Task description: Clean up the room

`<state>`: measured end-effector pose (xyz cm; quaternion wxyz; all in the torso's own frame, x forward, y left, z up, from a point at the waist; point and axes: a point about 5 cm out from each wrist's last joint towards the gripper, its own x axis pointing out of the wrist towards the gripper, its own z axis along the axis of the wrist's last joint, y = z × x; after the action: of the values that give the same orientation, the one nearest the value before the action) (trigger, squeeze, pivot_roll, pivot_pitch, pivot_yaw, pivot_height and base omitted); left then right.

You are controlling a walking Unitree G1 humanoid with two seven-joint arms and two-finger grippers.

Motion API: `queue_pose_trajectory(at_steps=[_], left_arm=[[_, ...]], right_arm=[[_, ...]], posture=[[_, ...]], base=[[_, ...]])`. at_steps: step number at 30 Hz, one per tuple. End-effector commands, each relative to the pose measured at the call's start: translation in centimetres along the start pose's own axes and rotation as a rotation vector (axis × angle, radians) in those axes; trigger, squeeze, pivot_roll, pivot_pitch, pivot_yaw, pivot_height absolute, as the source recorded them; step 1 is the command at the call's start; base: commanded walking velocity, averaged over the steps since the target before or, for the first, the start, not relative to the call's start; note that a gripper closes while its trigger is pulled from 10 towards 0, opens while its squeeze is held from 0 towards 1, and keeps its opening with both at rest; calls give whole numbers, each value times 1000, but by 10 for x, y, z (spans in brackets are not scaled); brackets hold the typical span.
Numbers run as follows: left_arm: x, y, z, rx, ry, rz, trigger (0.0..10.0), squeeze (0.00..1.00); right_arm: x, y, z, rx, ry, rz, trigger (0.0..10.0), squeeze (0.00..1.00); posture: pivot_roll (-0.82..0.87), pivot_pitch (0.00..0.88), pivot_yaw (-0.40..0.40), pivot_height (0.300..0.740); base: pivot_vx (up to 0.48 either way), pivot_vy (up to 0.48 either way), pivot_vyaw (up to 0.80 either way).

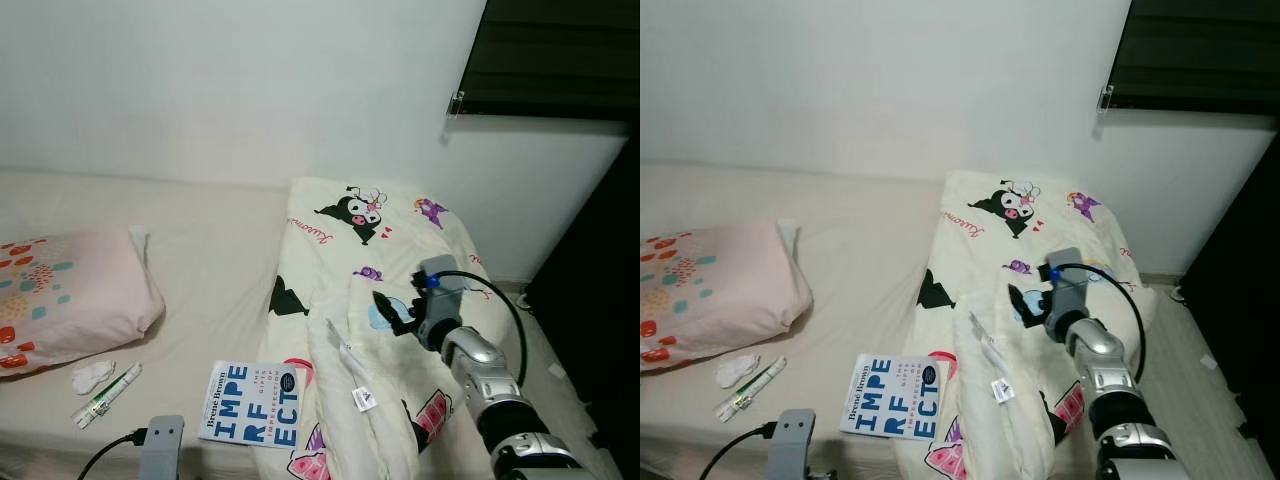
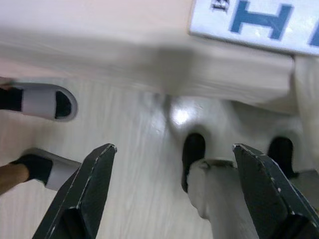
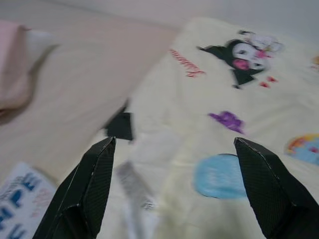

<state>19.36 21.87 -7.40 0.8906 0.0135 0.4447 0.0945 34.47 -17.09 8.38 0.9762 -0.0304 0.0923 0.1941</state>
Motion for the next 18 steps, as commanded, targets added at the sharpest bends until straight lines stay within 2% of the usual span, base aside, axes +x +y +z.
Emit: queue_pose_trajectory(at_steps=[1,5,7,12,15,18], left_arm=[[0,7,2,-19,-10,28,10000,0],[0,10,0,-14,-4,40,10000,0],[0,10,0,-14,-4,40,10000,0],[-2,10,-6,-6,6,41,10000,0],[-2,10,-8,-7,7,41,10000,0],[-2,10,-9,-8,7,40,10000,0]], right_arm=[[8,12,7,-26,-3,54,10000,0],[13,23,7,-41,19,96,10000,0],[13,23,7,-41,19,96,10000,0],[19,32,6,-127,67,76,10000,0],[21,33,6,-146,77,67,10000,0],[24,32,6,-209,108,19,10000,0]], posture=[[-24,0,-33,680],[-22,0,-34,665],[-22,0,-34,665],[-16,8,-37,645],[-12,11,-37,640],[-8,18,-37,630]], base=[[0,0,0],[0,0,0],[0,0,0],[0,0,0],[0,0,0],[0,0,0]])
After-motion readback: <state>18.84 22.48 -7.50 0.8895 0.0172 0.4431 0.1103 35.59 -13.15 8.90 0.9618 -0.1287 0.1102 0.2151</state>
